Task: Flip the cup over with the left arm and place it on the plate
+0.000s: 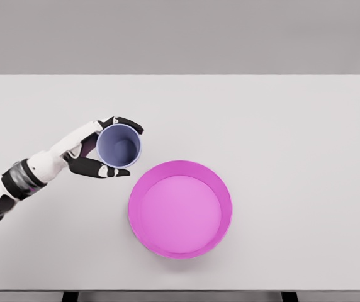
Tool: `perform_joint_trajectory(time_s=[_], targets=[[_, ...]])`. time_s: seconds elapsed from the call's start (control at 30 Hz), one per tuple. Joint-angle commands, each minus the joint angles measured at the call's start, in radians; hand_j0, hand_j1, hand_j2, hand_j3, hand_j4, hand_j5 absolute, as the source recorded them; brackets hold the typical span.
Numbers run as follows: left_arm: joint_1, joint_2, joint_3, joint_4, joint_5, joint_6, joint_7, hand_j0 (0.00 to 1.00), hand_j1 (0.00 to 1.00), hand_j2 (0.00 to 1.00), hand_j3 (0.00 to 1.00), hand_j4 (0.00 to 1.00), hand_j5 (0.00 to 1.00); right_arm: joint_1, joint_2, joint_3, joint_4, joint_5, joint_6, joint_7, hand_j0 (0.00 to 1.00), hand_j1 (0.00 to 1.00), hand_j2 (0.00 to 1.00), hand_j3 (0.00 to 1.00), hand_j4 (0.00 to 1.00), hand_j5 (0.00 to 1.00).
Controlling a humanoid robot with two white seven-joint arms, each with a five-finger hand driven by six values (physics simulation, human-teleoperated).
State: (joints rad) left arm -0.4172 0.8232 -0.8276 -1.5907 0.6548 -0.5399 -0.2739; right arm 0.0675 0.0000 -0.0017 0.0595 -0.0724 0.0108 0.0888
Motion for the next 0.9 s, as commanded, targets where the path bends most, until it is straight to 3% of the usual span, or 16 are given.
perform_joint_trajectory(time_s=[0.0,0.3,0.63,0.87], targets=[[0.000,-0.003,-0.015,-0.017,0.052,0.001,0.001,0.70,0.70,0.70,0.70,0.70,0.70,0.000,0.000,0.000,0.000,0.000,0.000,0.000,1.00,1.00,1.00,1.00,1.00,1.00],[0.069,0.001,-0.022,-0.124,0.144,0.005,0.001,0.71,0.71,0.71,0.71,0.71,0.71,0.000,0.000,0.000,0.000,0.000,0.000,0.000,1.00,1.00,1.00,1.00,1.00,1.00],[0.084,-0.001,-0.079,-0.141,0.146,0.014,0.001,0.71,0.71,0.71,0.71,0.71,0.71,0.002,0.000,0.000,0.000,0.000,0.000,0.000,1.00,1.00,1.00,1.00,1.00,1.00],[0.084,-0.038,-0.070,-0.160,0.143,0.153,-0.001,0.74,0.74,0.74,0.74,0.74,0.74,0.000,0.000,0.000,0.000,0.000,0.000,0.000,1.00,1.00,1.00,1.00,1.00,1.00]])
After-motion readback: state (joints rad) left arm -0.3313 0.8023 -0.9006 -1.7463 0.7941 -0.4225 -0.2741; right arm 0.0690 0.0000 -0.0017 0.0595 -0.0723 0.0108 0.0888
